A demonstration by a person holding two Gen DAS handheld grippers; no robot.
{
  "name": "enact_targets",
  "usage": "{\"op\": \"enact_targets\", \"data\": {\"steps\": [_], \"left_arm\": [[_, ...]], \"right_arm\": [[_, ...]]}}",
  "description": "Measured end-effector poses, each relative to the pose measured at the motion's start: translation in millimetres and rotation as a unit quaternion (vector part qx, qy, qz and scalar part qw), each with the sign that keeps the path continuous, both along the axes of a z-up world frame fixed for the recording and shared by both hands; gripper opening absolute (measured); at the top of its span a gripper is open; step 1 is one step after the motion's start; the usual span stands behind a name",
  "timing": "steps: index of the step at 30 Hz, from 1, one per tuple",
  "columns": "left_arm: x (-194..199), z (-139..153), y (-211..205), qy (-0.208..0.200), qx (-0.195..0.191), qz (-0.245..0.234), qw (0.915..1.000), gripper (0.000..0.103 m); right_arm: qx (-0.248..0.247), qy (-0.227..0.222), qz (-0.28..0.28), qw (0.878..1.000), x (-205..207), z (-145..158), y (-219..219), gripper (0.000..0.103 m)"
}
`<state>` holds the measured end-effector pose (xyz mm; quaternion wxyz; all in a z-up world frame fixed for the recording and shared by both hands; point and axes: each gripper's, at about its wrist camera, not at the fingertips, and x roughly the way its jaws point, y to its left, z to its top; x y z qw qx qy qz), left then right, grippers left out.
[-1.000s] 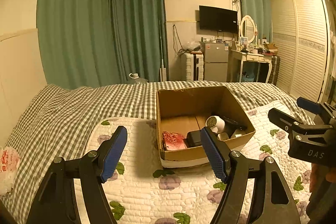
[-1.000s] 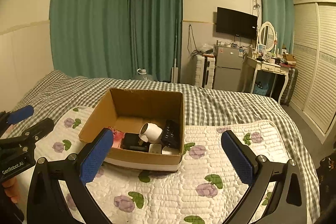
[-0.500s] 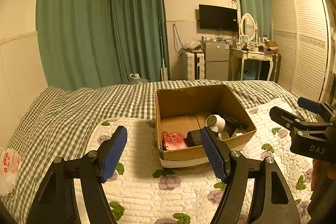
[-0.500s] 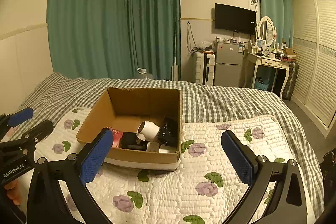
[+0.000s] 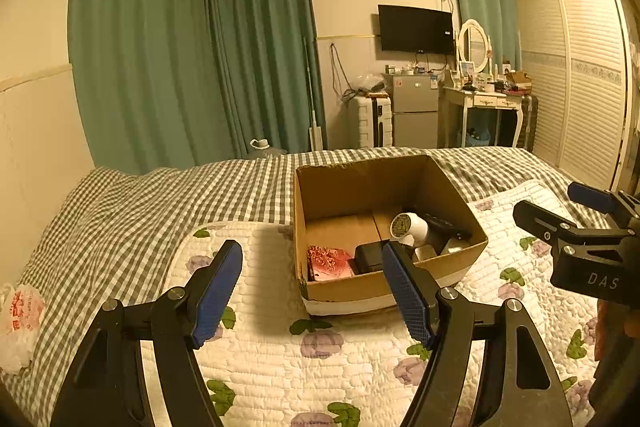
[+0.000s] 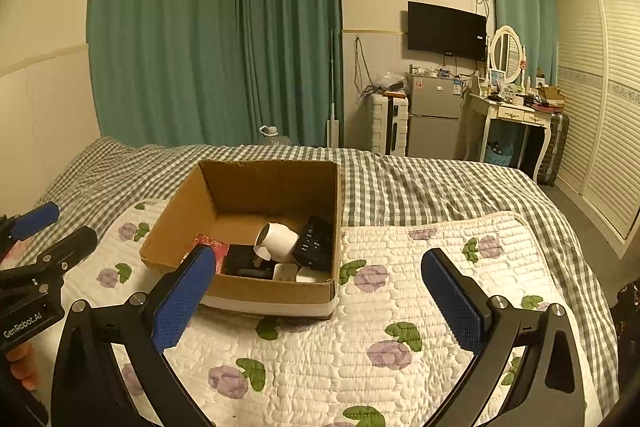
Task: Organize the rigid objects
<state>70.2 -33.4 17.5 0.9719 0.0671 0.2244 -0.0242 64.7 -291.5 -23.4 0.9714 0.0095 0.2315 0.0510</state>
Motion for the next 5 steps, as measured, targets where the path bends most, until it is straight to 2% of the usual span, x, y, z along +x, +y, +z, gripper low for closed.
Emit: {"op": "enact_targets", "data": {"steps": [5], "left_arm": [[-2.1,-1.3,-1.9,-0.002,0.003,0.000,1.0000,0.075]], "right_arm": [[0.001,-0.002,0.002,1.000,0.0,-1.7,-1.3,0.103]]}}
